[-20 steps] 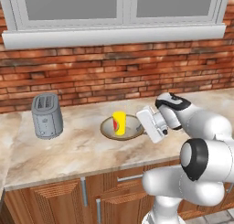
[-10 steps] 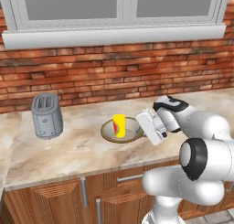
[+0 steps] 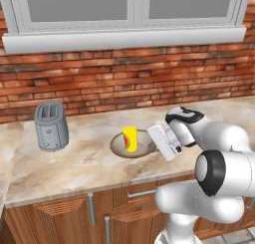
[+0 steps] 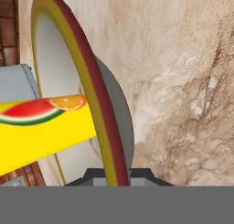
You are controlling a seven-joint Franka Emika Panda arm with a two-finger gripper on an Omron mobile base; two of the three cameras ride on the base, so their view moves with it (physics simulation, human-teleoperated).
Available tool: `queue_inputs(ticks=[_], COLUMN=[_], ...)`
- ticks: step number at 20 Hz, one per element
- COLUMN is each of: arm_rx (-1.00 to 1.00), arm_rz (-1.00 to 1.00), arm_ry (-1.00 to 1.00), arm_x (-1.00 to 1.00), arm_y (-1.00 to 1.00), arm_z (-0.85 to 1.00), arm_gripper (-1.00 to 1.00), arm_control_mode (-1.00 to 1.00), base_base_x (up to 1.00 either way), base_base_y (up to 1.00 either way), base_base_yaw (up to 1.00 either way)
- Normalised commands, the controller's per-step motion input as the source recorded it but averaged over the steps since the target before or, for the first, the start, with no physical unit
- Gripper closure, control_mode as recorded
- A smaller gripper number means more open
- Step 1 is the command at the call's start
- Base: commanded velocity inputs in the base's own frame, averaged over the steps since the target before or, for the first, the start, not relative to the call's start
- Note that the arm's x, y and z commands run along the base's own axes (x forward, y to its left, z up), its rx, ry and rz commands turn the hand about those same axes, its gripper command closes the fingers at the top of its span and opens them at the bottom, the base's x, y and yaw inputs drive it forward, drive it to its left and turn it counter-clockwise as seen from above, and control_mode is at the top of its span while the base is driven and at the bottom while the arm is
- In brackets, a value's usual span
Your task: Place the cup inside the bowl on the dining table and move the bowl to any counter.
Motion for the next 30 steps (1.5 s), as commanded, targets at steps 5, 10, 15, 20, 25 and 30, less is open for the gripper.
queue_inputs(ticks=[5, 10, 15, 20, 25, 30], arm_rx=[-0.01, -0.01, -0.02, -0.02, -0.01, -0.01], arm_rz=[-0.02, -0.02, -0.02, -0.02, -0.02, -0.02], arm_ry=[0.0, 0.0, 0.0, 0.0, 0.0, 0.0], arm_x=[0.0, 0.0, 0.01, 0.12, 0.17, 0.1], arm_y=[0.0, 0.0, 0.0, 0.0, 0.0, 0.0], arm_z=[-0.1, -0.11, -0.11, -0.15, -0.17, -0.12], arm_gripper=[1.0, 1.0, 1.0, 1.0, 1.0, 1.0], arm_control_mode=[-1.0, -1.0, -1.0, -1.0, -1.0, -1.0], base_base_x=[0.0, 0.0, 0.0, 0.0, 0.0, 0.0], base_base_y=[0.0, 0.0, 0.0, 0.0, 0.0, 0.0], base_base_yaw=[0.0, 0.0, 0.0, 0.0, 0.0, 0.0])
